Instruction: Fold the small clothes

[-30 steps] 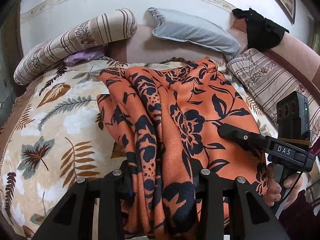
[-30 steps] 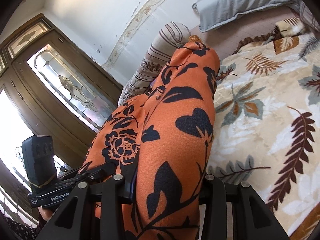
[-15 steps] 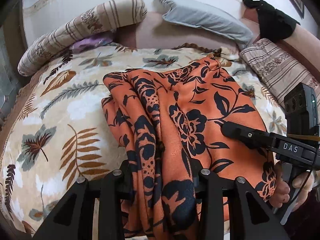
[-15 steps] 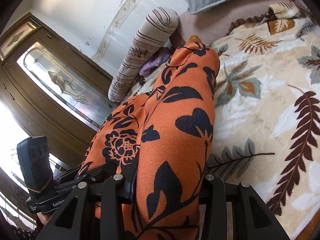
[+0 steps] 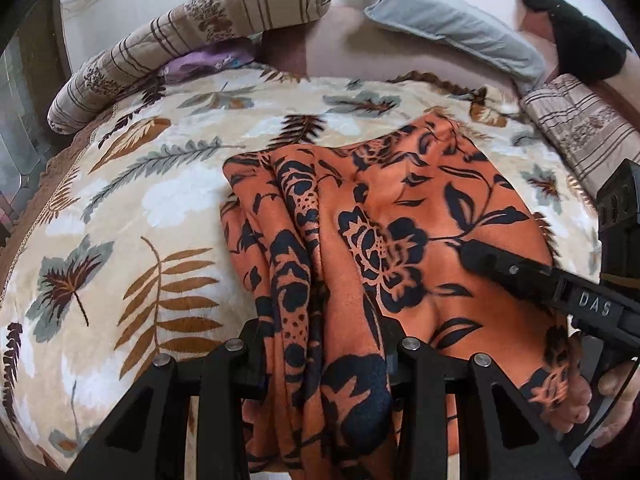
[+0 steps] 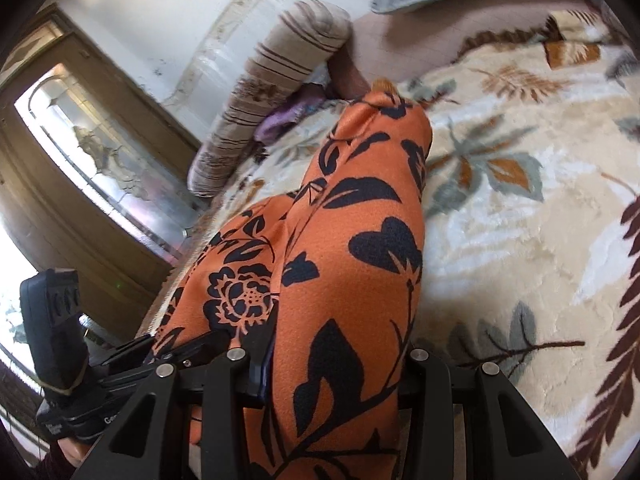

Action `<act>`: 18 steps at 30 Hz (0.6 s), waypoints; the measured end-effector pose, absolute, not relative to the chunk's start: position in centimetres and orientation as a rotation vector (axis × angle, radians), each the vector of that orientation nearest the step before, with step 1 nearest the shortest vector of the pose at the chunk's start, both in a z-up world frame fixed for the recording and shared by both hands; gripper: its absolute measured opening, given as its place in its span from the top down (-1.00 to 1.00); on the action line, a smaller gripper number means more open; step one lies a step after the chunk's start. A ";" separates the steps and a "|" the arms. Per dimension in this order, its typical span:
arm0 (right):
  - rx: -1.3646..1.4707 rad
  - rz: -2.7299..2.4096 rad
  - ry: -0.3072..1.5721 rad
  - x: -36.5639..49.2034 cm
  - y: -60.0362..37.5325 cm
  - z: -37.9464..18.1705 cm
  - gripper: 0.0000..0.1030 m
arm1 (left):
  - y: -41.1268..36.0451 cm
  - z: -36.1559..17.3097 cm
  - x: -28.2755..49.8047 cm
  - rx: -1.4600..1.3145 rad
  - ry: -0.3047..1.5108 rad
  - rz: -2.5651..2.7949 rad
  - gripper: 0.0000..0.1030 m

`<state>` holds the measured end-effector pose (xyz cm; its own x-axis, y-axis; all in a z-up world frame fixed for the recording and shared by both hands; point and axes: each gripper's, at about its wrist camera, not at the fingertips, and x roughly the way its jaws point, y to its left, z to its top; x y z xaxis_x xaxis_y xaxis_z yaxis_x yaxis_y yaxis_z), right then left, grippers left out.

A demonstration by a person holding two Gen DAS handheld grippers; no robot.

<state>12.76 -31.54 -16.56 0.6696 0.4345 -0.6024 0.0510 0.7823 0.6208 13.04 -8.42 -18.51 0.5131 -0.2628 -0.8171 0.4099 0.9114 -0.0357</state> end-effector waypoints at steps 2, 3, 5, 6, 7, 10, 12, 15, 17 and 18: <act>0.718 0.221 0.851 13.1 -32.5 -17.9 0.08 | -8.3 -18.9 13.3 0.162 0.953 -0.411 0.18; 0.730 0.209 0.861 13.1 -32.8 -18.1 -0.03 | -8.2 -19.0 13.4 0.165 0.951 -0.413 0.08; 0.736 0.184 0.869 12.9 -33.0 -18.2 -0.17 | -8.0 -19.2 13.3 0.177 0.946 -0.416 -0.02; 0.733 0.180 0.870 12.9 -33.0 -18.1 -0.19 | -7.8 -19.2 13.3 0.183 0.947 -0.410 -0.14; 0.722 0.169 0.870 12.7 -33.0 -17.8 -0.20 | -7.6 -19.2 13.3 0.185 0.947 -0.401 -0.27; 0.684 0.115 0.860 11.8 -32.9 -16.6 -0.20 | -6.5 -18.6 13.1 0.178 0.945 -0.373 -0.39; 0.605 0.041 0.819 10.3 -32.8 -14.9 -0.20 | -5.8 -18.2 12.7 0.180 0.934 -0.359 -0.39; 0.467 -0.030 0.739 8.1 -32.5 -12.4 -0.19 | -5.0 -17.6 11.7 0.194 0.909 -0.328 -0.43; 0.446 -0.006 0.681 6.9 -32.2 -10.9 -0.02 | -4.7 -17.5 11.2 0.215 0.895 -0.302 -0.44; 0.437 0.010 0.665 6.4 -31.9 -10.3 0.29 | -4.7 -17.6 11.0 0.224 0.891 -0.294 -0.44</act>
<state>6.44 -31.87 -10.33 0.7900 0.1471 -0.5952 0.1290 0.9092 0.3959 11.02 -4.72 -17.55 0.5926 -0.1586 -0.7897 0.3431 0.9367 0.0693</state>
